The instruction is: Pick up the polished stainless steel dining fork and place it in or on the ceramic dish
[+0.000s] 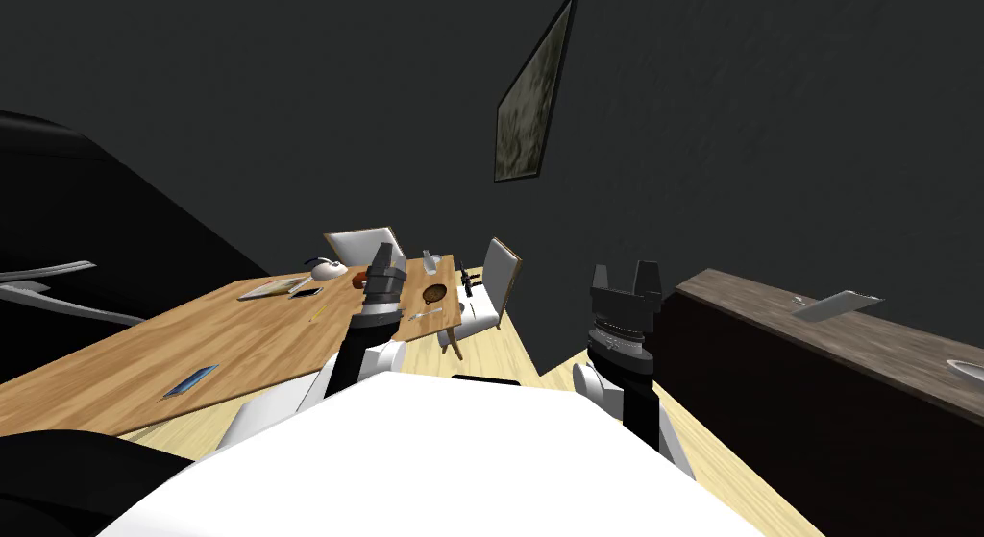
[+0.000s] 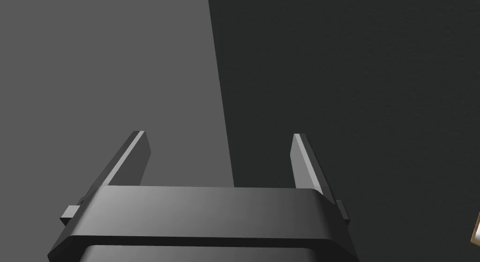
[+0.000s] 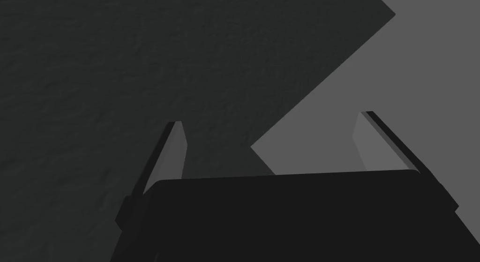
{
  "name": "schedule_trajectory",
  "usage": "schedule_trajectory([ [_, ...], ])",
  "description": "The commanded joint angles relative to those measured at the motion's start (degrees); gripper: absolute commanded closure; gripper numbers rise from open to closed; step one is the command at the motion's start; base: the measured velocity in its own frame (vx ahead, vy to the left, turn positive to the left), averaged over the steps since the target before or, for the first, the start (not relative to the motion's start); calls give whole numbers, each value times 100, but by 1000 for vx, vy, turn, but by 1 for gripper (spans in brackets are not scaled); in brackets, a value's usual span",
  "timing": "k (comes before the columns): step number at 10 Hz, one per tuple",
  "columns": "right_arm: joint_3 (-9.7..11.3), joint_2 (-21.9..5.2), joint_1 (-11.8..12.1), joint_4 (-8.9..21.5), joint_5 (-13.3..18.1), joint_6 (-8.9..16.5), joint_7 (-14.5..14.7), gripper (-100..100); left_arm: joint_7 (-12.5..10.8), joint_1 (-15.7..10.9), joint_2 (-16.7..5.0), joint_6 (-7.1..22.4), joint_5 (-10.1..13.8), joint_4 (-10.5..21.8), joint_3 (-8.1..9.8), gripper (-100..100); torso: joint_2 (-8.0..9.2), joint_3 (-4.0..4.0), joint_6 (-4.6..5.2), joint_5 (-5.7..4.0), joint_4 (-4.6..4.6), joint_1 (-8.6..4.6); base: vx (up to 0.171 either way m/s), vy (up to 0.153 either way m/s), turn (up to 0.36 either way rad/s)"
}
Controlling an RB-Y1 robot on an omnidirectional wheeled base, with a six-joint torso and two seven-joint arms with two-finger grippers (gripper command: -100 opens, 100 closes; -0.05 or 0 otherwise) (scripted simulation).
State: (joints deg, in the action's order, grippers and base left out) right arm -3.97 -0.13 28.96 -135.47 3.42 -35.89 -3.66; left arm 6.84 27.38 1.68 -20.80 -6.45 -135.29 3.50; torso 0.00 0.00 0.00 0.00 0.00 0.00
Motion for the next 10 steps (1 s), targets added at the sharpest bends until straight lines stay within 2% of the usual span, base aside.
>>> schedule_trajectory([
  [1, 0, 0, 0, 0, 0, 0, 0, 0, -41, -59, -238, 54, 4, 70, -12, -100, 0, 0, 0, 0, 0, 0, -15, 6, -32],
  [5, 0, 0, -1, 0, 0, 0, 0, 0, -285, -397, -851, 399, 49, 479, -81, -100, 22, 13, 1, 3, 5, 15, -58, 26, -57],
  [10, 0, 0, -1, 0, 0, 0, 0, 0, -823, -1148, -1344, 1190, 219, 1342, -210, -100, 39, 22, 1, 4, 9, 18, -104, 39, -103],
])
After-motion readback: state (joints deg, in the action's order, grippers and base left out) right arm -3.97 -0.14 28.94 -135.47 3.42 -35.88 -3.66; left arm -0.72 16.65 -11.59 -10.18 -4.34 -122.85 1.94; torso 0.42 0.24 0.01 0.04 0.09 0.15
